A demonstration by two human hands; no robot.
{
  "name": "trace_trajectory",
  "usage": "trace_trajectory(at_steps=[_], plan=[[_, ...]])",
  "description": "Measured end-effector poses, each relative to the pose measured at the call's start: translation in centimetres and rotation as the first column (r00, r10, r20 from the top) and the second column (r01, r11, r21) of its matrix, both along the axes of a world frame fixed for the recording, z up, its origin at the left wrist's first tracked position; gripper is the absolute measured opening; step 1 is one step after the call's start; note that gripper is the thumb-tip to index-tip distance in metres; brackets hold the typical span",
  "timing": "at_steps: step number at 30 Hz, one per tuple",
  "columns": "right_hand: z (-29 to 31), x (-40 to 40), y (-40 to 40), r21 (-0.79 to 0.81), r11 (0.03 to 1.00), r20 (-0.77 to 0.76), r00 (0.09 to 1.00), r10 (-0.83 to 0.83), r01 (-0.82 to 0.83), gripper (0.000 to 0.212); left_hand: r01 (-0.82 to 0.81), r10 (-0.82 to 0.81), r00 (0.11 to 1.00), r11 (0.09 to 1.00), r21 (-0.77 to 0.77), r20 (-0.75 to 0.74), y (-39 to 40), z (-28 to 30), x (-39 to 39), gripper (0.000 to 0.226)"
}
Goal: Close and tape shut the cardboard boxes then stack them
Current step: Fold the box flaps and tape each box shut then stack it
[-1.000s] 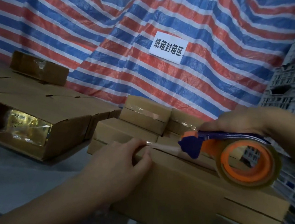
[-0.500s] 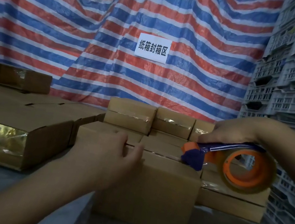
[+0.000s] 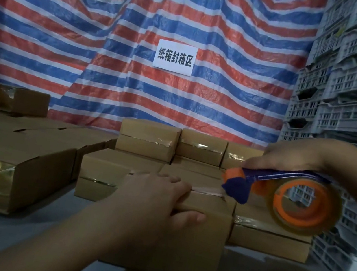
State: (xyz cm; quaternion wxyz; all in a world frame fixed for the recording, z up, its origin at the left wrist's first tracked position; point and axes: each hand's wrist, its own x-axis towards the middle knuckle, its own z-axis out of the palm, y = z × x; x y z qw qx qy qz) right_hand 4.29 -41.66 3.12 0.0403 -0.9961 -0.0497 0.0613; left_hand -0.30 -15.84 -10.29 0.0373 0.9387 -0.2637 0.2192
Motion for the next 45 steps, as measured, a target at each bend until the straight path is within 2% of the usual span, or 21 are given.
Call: trace_trajectory(at_steps=[3,6,12,16,21,23,26,29,30,32,34,37,39,40,42,43,45], plan=[[0.0,-1.0,-2.5,0.039,0.999,-0.016,0.999,-0.03,0.03,0.065,0.011,-0.011,0.999,1.0,0.001,0.044,0.0,-0.3,0.0,0.068],[-1.8,-1.1,-3.6,-0.034,0.999,-0.017,1.0,-0.012,0.012,0.066,0.024,-0.024,0.999,1.0,-0.016,0.036,-0.1,-0.2,-0.1,0.067],[-4.7,-0.2,-2.6,-0.017,0.999,-0.003,0.999,0.035,-0.035,0.063,-0.015,0.013,0.993,1.0,-0.014,-0.121,-1.6,2.1,-0.3,0.056],[-4.5,-0.2,-2.4,-0.002,0.999,-0.006,0.999,0.046,-0.046,0.063,-0.028,0.03,0.998,0.999,0.031,-0.056,-2.9,3.0,0.2,0.056],[-4.8,-0.2,-2.6,0.04,0.999,-0.01,0.999,0.036,-0.035,0.06,0.162,-0.16,0.984,0.986,0.023,-0.081,-4.1,2.2,0.1,0.066],[-5.0,-0.2,-2.5,0.024,0.999,0.006,1.0,0.027,-0.027,0.062,0.205,-0.201,0.975,0.978,0.032,-0.091,-4.6,1.7,0.1,0.061],[-4.9,-0.6,-3.3,0.019,0.999,0.006,1.0,0.03,-0.03,0.064,0.18,-0.175,0.982,0.981,0.07,-0.066,-4.7,1.2,0.4,0.059],[-3.6,-1.6,-4.5,0.047,0.999,0.066,0.998,0.013,-0.016,0.082,0.176,-0.169,0.982,0.982,0.076,-0.084,-4.7,1.4,0.7,0.057],[-2.9,-2.0,-5.0,0.048,0.999,0.074,0.997,0.001,-0.004,0.081,0.181,-0.174,0.98,0.981,0.074,-0.092,-4.7,1.5,0.8,0.056],[-2.1,-2.6,-5.7,0.069,0.998,0.04,0.999,-0.011,0.009,0.063,0.189,-0.182,0.978,0.98,0.065,-0.1,-4.7,1.4,0.8,0.054],[-2.0,-3.0,-5.9,0.089,0.996,0.035,0.999,-0.031,0.028,0.056,0.19,-0.185,0.979,0.98,0.06,-0.084,-4.7,1.3,0.9,0.052],[-3.0,-3.3,-3.8,-0.161,0.986,0.092,0.995,-0.025,0.04,0.068,0.215,-0.212,0.976,0.975,0.053,-0.056,-4.8,1.1,0.9,0.051],[-4.7,-3.2,-1.4,-0.283,0.959,0.067,0.997,0.033,-0.013,0.066,0.238,-0.235,0.971,0.97,0.057,-0.049,-4.8,1.1,0.9,0.048],[-5.5,-3.3,-0.2,-0.394,0.918,0.076,0.995,0.07,-0.034,0.06,0.236,-0.233,0.971,0.97,0.059,-0.053,-4.8,1.1,0.9,0.049],[-7.2,-3.6,1.3,-0.634,0.77,0.112,0.978,0.177,-0.067,0.044,0.218,-0.215,0.975,0.974,0.066,-0.049,-4.6,1.1,1.0,0.055],[-8.2,-3.6,1.3,-0.666,0.741,0.128,0.966,0.223,-0.083,0.041,0.214,-0.211,0.977,0.974,0.075,-0.042,-4.5,1.1,1.0,0.056],[-9.8,-4.3,0.4,-0.597,0.798,0.22,0.939,0.263,-0.084,0.04,0.215,-0.214,0.976,0.972,0.089,-0.028,-4.5,1.0,1.0,0.058]])
